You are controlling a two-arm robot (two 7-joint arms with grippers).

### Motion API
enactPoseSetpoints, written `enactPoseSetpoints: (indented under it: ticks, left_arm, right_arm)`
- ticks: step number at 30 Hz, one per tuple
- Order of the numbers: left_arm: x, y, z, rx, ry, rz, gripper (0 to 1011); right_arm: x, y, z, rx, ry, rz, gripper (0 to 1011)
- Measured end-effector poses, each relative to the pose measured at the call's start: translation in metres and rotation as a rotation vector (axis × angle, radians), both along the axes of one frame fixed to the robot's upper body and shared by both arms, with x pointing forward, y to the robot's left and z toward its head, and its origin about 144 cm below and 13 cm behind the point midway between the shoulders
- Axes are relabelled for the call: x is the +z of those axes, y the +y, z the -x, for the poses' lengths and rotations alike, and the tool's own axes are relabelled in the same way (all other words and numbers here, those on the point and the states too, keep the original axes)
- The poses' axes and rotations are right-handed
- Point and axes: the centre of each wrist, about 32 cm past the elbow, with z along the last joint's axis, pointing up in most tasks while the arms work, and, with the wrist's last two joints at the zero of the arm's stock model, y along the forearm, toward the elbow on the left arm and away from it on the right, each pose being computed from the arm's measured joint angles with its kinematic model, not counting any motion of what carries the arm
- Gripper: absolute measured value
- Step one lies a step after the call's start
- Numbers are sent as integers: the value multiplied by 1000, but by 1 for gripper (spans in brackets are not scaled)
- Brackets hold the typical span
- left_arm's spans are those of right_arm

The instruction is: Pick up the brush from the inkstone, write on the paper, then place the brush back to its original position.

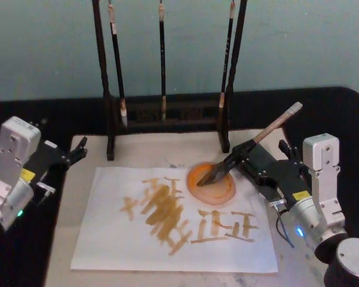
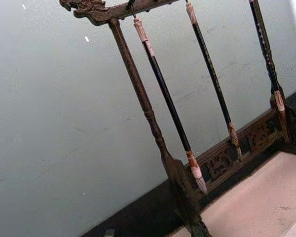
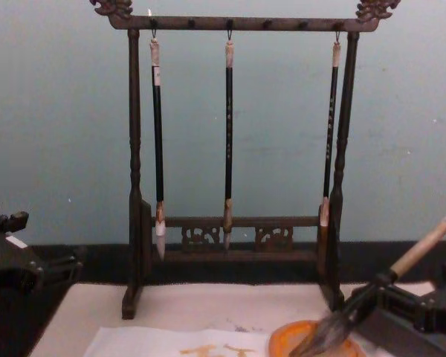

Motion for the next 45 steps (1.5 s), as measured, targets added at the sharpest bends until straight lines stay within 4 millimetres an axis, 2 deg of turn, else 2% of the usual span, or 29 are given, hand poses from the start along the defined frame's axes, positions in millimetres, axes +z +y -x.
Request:
enactPoseSetpoints:
  ticks: [45]
  left_arm:
    - [0, 0, 0, 0, 0, 0, 1009]
  right_arm:
    - [1, 0, 0, 1, -1, -2, 1000]
